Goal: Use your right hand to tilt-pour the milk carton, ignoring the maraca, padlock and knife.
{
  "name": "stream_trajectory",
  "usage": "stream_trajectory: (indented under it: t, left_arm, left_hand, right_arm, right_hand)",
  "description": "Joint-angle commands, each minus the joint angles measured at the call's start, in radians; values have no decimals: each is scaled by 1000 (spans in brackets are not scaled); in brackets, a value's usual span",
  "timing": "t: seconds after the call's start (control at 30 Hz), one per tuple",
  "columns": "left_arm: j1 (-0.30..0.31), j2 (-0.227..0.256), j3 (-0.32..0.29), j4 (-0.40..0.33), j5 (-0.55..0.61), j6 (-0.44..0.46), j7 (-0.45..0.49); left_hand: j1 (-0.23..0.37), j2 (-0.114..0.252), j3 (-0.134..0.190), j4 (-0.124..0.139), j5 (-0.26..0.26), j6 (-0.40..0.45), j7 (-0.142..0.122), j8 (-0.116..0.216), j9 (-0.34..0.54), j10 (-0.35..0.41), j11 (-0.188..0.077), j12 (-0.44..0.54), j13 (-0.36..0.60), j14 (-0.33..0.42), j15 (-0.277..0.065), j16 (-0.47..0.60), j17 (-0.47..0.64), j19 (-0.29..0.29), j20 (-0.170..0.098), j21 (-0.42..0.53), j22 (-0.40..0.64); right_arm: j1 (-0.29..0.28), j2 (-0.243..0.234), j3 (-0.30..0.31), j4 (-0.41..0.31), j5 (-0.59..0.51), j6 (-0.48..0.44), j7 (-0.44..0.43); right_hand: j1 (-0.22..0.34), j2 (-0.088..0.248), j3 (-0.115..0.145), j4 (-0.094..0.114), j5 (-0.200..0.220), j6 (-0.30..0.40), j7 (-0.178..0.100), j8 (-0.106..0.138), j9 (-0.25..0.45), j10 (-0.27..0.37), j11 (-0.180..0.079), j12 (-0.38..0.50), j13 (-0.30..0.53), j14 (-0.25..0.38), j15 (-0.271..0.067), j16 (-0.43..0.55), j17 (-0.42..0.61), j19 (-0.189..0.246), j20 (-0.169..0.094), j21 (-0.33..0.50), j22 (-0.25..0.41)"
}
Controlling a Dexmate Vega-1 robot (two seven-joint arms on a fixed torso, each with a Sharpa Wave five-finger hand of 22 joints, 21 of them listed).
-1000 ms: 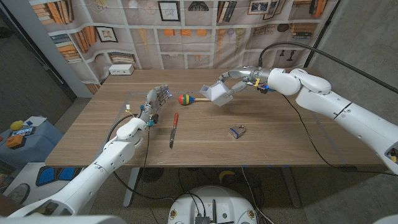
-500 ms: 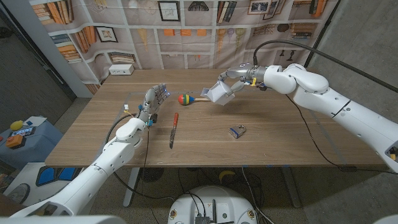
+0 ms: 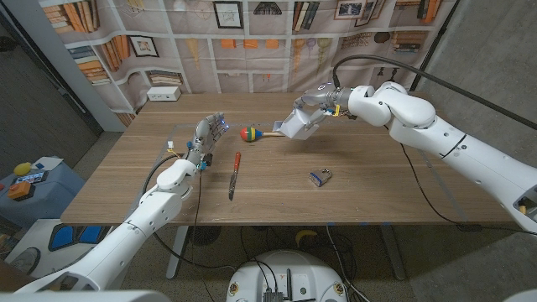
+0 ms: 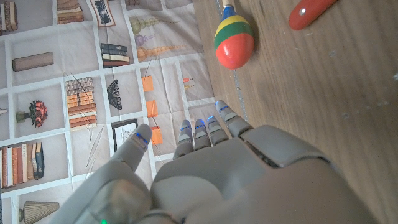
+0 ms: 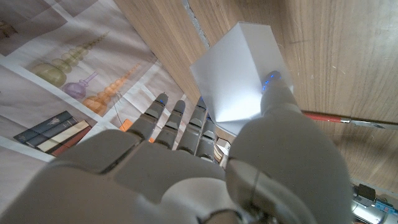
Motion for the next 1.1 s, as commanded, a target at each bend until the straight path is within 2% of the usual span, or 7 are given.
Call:
stream_trajectory:
  t: [0.03,1.1]
  left_arm:
    - [-9,-8,3,19,-2,-7,-7]
    - [-50,-53,15,110,-10,-36,-37]
  left_hand:
    - [3,77,1,-8,-1,4,4,7,3,7,-1,4,3,1,-6,3,0,8,-5,0,5]
    - [1,77,3,-8,-1,13,4,9,4,10,-4,6,3,6,-6,4,1,9,-4,1,5]
  right_arm:
    - [32,32,-37,-12,-135,9,76]
    - [115,102,-123,11,-400,149,207]
  right_hand:
    - [-12,11,-4,4,0,6,-5,9,2,6,-6,-2,4,8,-6,3,5,1,5,-2,1]
    - [-28,11,-10,5,-1,8,-14,12,0,10,-4,-11,11,4,-4,3,5,-6,20,-5,1]
